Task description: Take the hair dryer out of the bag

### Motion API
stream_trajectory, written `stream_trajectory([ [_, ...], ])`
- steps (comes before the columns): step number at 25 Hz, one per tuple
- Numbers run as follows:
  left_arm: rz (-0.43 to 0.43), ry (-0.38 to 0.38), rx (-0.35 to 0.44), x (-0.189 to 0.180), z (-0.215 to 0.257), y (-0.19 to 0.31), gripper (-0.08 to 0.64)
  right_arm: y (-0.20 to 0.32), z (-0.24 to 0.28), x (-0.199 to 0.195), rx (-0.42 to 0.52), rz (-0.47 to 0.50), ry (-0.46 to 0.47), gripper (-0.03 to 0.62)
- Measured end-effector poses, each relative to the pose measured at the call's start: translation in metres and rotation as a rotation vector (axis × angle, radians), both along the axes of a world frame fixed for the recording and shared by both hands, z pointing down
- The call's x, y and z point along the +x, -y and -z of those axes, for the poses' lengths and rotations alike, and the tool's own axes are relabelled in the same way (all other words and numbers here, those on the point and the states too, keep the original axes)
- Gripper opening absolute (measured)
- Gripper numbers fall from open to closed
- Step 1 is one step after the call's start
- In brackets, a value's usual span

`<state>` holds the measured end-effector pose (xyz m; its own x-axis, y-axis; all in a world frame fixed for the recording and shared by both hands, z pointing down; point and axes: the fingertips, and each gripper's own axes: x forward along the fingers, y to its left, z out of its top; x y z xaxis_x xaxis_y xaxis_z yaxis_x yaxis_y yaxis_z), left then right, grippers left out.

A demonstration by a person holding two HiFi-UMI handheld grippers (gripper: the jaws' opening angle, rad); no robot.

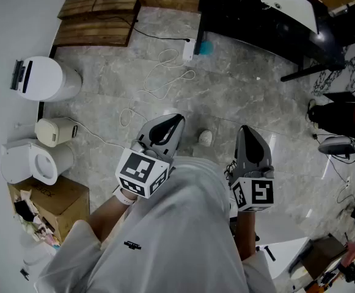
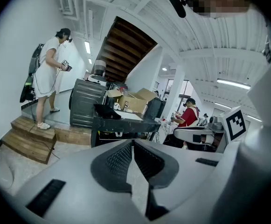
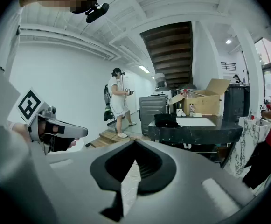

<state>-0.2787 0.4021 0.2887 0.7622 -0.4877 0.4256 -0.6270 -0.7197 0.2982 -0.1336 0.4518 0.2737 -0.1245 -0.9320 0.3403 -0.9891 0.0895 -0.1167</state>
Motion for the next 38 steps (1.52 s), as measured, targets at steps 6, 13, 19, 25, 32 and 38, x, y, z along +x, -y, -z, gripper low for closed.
stream_trajectory([
  [6,0.019,0.005,0.02,0.051,0.01,-0.022,0.02,-0.019,0.005,0.043,0.023,0.033,0.025,0.012],
  [13,0.072,0.035,0.044,0.104,0.018,-0.031,0.02,-0.026,-0.009,0.106,-0.001,0.035,0.151,0.012],
  [19,0.139,0.046,0.051,0.136,0.013,-0.042,0.02,-0.035,-0.027,0.149,0.002,0.051,0.167,0.012],
  [25,0.158,0.069,0.096,0.164,0.028,-0.044,0.012,-0.044,-0.035,0.186,0.016,0.038,0.251,0.012],
  [32,0.162,0.117,0.113,0.181,0.032,-0.032,0.011,-0.044,-0.031,0.218,0.063,-0.029,0.297,0.012],
  [38,0.138,0.103,0.094,0.192,0.028,-0.018,0.011,-0.033,-0.025,0.21,0.071,-0.019,0.3,0.012],
])
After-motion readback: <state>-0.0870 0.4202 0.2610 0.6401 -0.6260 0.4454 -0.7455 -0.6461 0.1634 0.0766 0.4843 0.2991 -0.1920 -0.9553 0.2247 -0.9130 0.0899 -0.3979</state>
